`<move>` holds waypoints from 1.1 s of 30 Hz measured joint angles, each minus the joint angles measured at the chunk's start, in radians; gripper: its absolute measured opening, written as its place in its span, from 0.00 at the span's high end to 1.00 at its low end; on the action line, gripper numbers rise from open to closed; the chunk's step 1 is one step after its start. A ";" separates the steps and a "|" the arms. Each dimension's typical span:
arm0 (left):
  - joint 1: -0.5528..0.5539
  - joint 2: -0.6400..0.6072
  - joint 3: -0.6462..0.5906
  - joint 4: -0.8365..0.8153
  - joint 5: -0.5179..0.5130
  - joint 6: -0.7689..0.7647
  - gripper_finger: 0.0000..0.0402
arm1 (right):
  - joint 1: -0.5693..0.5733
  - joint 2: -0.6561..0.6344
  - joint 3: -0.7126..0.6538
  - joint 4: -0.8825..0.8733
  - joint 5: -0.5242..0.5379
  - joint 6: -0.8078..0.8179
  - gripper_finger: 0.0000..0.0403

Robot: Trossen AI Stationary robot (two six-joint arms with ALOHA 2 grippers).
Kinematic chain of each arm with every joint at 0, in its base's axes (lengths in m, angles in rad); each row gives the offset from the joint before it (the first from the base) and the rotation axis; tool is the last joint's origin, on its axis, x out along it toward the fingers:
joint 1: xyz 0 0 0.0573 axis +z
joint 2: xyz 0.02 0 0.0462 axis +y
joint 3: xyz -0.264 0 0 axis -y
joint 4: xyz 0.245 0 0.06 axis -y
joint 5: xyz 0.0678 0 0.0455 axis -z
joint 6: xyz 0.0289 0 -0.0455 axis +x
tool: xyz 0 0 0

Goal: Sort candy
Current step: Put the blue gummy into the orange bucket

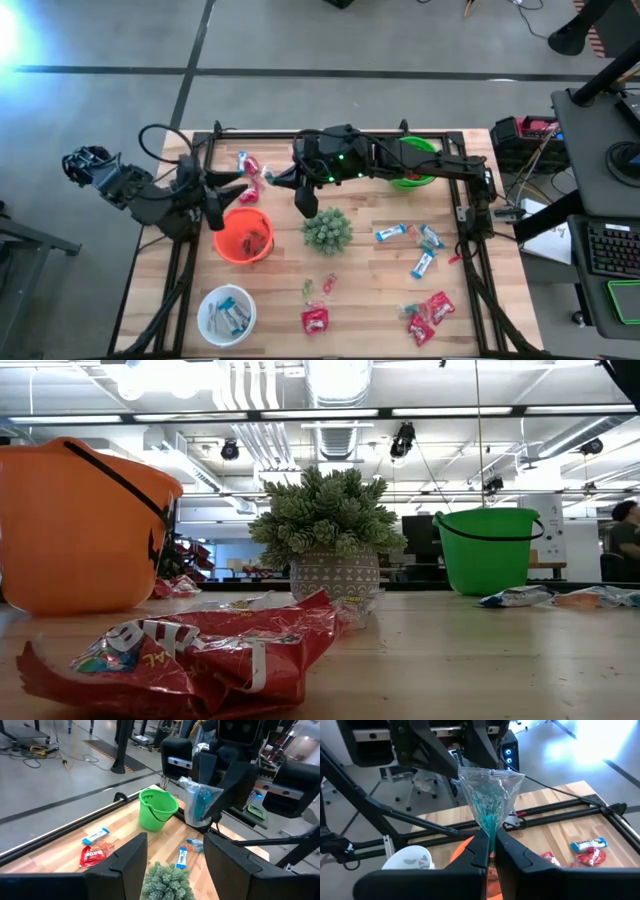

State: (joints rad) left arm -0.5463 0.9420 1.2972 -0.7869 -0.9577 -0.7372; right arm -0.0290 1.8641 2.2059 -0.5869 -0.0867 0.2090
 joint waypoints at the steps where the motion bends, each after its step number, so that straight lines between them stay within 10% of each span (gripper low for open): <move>1: 0.006 0.006 0.000 0.004 0.000 0.000 0.56 | 0.000 0.000 0.001 0.001 -0.003 -0.001 0.97; 33: 0.222 0.095 0.000 0.247 0.318 0.337 0.64 | 0.005 -0.001 0.000 0.000 -0.074 -0.020 0.97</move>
State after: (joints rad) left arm -0.3238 1.0370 1.2972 -0.5404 -0.6399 -0.4005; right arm -0.0242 1.8629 2.2055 -0.5865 -0.1604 0.1886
